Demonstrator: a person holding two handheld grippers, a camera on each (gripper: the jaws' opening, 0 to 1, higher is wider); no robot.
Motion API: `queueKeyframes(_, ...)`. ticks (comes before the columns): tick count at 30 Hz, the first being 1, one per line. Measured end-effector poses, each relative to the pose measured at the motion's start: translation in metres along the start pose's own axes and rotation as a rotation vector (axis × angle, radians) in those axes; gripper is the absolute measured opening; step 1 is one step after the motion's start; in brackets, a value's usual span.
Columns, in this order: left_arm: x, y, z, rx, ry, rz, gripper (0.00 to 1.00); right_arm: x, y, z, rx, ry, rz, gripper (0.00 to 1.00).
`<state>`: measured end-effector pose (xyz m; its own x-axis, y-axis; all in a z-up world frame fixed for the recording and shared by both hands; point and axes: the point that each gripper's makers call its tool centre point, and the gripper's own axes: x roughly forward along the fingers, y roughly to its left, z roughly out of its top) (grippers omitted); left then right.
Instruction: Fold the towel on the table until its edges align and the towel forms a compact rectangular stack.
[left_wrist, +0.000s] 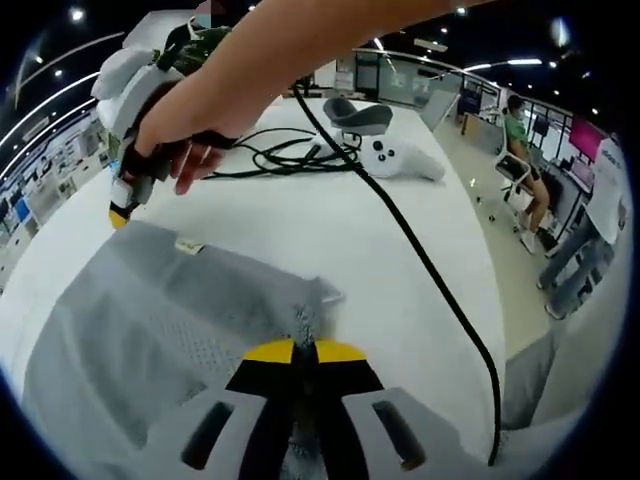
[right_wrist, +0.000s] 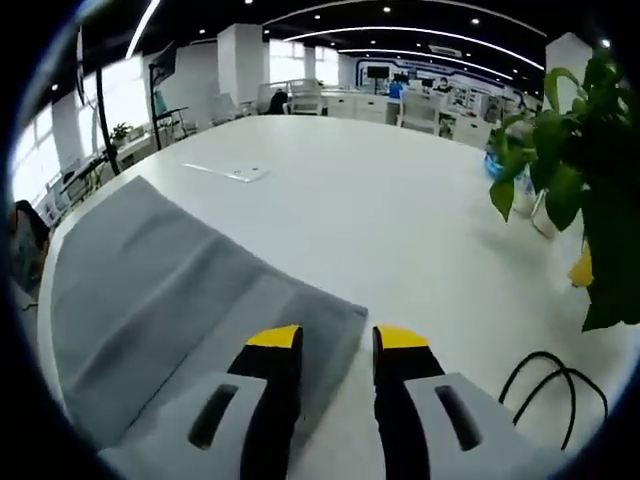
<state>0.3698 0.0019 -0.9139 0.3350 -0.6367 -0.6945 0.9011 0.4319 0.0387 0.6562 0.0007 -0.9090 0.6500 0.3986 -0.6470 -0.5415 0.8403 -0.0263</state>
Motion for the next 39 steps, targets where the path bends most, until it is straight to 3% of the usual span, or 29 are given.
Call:
queueKeyframes(3, 0.000, 0.000, 0.000, 0.002, 0.005, 0.001, 0.04, 0.003, -0.003, 0.001, -0.018, 0.010, -0.017, 0.26)
queueKeyframes(6, 0.000, -0.001, 0.000, 0.008, 0.008, 0.001, 0.04, 0.009, -0.003, -0.007, 0.006, 0.048, -0.010, 0.18)
queueKeyframes(10, 0.000, -0.001, 0.000, 0.016, 0.012, 0.001, 0.04, 0.008, -0.004, -0.005, 0.034, 0.029, -0.019, 0.21)
queueKeyframes(12, 0.000, -0.001, 0.000, 0.027, 0.014, 0.001, 0.04, 0.007, 0.002, -0.007, 0.034, 0.036, 0.003, 0.16)
queueKeyframes(14, 0.000, -0.001, 0.000, 0.023, 0.016, 0.000, 0.04, 0.007, 0.011, -0.007, 0.045, 0.047, 0.037, 0.04)
queueKeyframes(19, -0.006, 0.001, 0.000, -0.094, 0.026, -0.011, 0.03, 0.004, 0.016, -0.005, -0.009, 0.091, 0.013, 0.02)
queueKeyframes(26, -0.033, 0.007, 0.014, -0.135, -0.014, 0.004, 0.03, -0.011, 0.015, 0.001, -0.017, 0.101, 0.003, 0.02)
queueKeyframes(31, -0.048, 0.009, 0.025, -0.134, -0.051, 0.012, 0.03, -0.021, 0.013, 0.015, -0.046, 0.105, -0.004, 0.02)
queueKeyframes(39, -0.070, 0.012, 0.044, -0.178, -0.118, 0.016, 0.03, -0.038, 0.007, 0.036, 0.002, 0.090, -0.011, 0.02)
